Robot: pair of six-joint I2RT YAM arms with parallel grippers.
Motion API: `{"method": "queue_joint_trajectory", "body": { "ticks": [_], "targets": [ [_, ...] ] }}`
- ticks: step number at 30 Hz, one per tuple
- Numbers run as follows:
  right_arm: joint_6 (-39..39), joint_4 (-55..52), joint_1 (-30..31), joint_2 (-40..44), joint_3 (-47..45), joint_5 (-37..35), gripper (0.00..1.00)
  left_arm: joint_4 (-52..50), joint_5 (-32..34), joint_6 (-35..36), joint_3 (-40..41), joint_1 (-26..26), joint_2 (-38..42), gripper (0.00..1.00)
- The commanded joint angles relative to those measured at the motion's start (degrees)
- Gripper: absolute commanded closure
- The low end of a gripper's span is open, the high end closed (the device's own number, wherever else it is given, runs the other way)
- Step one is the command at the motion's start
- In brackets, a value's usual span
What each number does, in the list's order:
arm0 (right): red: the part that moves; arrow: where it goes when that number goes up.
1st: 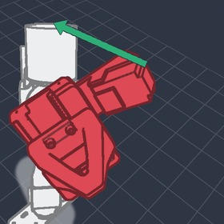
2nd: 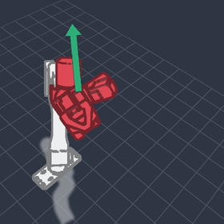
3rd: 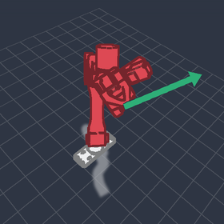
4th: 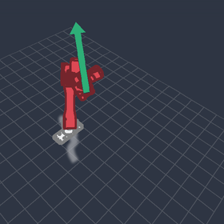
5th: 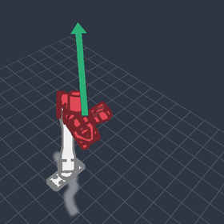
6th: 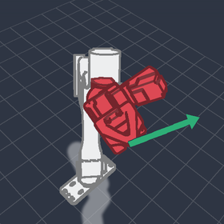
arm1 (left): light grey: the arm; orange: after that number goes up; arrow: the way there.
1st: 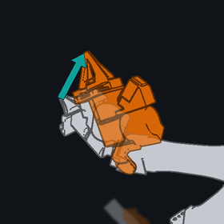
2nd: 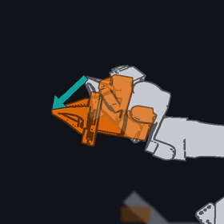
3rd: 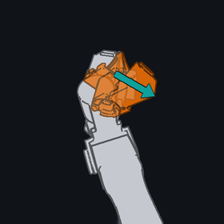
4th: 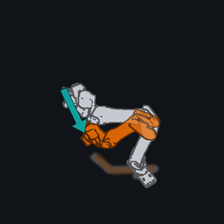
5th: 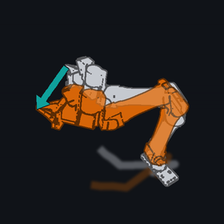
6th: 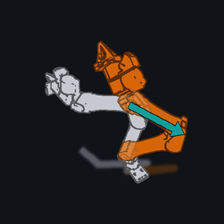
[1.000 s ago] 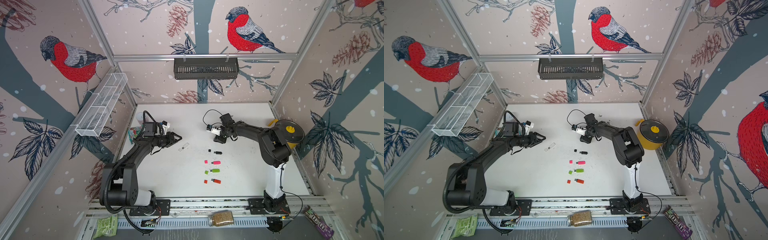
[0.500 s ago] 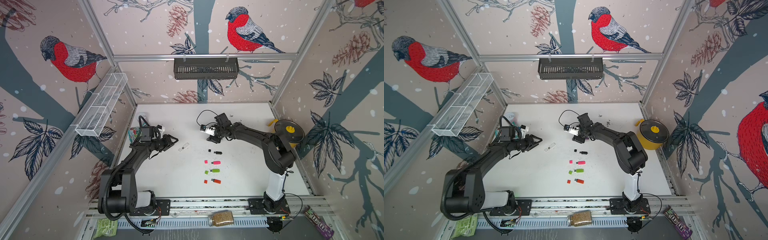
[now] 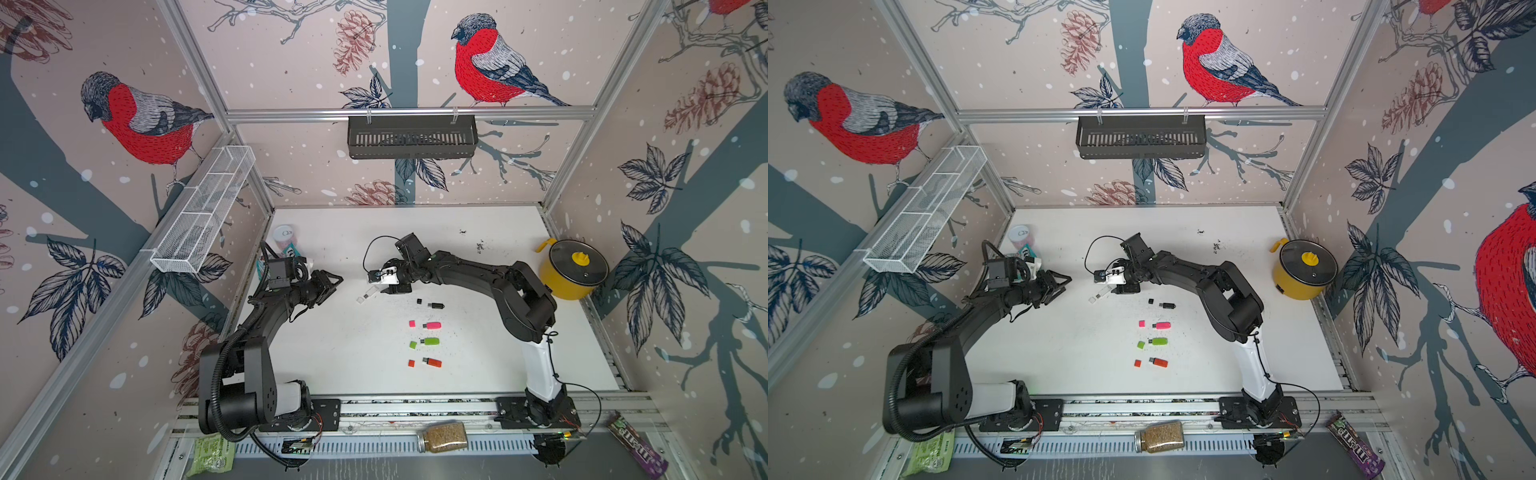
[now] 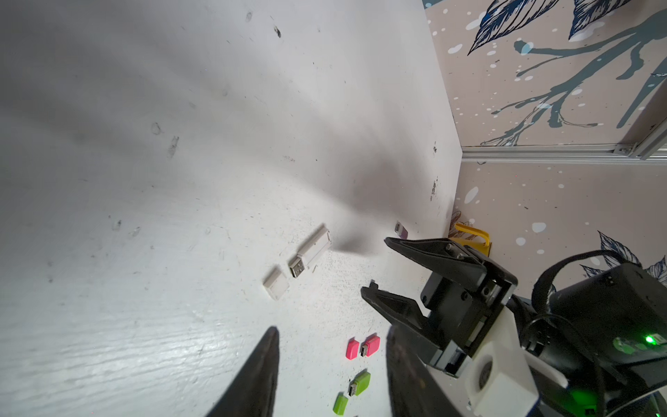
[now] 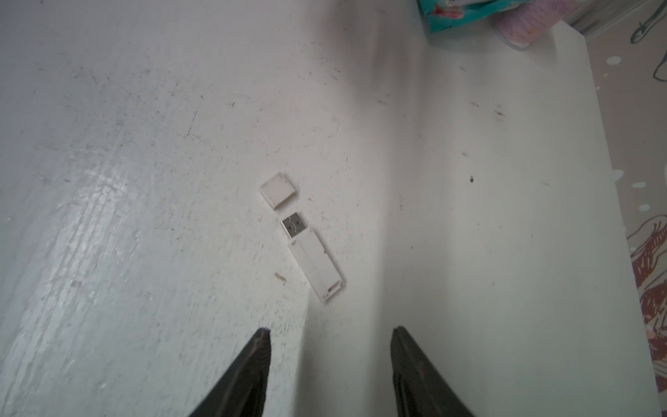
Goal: Close the usb drive cover
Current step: Pick up the cover from the center of the board.
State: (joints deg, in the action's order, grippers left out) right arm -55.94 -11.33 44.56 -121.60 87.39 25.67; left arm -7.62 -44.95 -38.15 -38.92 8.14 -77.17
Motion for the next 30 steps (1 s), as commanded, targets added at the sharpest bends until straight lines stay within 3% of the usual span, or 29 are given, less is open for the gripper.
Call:
{"method": "queue_joint_trajectory", "body": {
  "ticks": [1, 14, 30],
  "targets": [
    [-2.91, 0.2, 1.12, -2.6, 2.85, 2.28, 0.45, 1.43, -1.72, -0.94, -0.83, 0.25, -0.83, 0.52],
    [-6.37, -3.78, 3.83, -10.09, 12.05, 2.43, 0.5, -0.47, -5.07, 1.36, 1.3, 7.1, -0.07, 0.52],
    [-7.04, -8.31, 4.44, -14.23, 16.04, 7.03, 0.51, -2.32, -5.35, 5.08, -0.16, 7.2, -4.57, 0.52]
  ]
}}
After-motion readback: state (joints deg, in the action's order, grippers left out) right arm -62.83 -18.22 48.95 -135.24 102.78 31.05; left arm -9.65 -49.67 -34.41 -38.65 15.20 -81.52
